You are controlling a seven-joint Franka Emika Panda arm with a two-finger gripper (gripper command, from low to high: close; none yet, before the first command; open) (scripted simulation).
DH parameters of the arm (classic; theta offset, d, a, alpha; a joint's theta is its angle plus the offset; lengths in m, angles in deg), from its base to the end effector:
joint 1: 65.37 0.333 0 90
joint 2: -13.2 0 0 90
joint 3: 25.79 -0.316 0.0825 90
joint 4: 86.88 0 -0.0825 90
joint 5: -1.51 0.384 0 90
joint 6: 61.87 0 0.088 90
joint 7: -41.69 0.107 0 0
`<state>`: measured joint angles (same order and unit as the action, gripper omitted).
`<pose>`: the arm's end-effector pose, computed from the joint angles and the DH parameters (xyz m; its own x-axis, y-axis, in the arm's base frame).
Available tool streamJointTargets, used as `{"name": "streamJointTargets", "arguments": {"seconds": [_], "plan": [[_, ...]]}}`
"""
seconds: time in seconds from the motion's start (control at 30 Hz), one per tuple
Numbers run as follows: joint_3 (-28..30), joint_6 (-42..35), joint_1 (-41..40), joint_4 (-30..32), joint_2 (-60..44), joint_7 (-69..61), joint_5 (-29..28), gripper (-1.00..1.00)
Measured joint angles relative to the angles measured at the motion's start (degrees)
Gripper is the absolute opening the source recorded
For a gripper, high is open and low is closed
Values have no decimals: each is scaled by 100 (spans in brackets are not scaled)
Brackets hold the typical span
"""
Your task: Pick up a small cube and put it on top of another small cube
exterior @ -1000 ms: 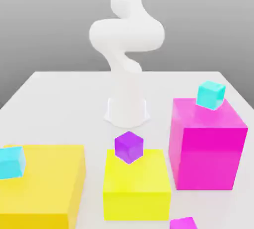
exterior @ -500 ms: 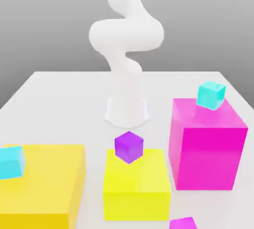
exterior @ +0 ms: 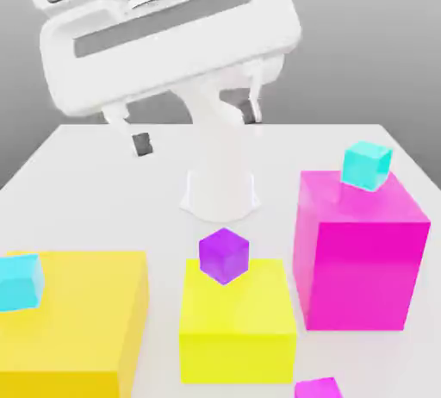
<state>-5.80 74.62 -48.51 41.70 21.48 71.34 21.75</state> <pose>0.5242 -0.0294 0.4529 0.6931 -0.7205 0.0210 -0.6525 -0.6395 -0.4067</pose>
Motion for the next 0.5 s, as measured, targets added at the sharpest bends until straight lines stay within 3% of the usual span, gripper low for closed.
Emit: {"name": "streamJointTargets", "arguments": {"seconds": [0.27, 0.5], "plan": [[-225, 536, 569, -4, -1420, 219, -88, 0], [-388, 1134, 1094, 2, -2682, 766, -583, 0]]}}
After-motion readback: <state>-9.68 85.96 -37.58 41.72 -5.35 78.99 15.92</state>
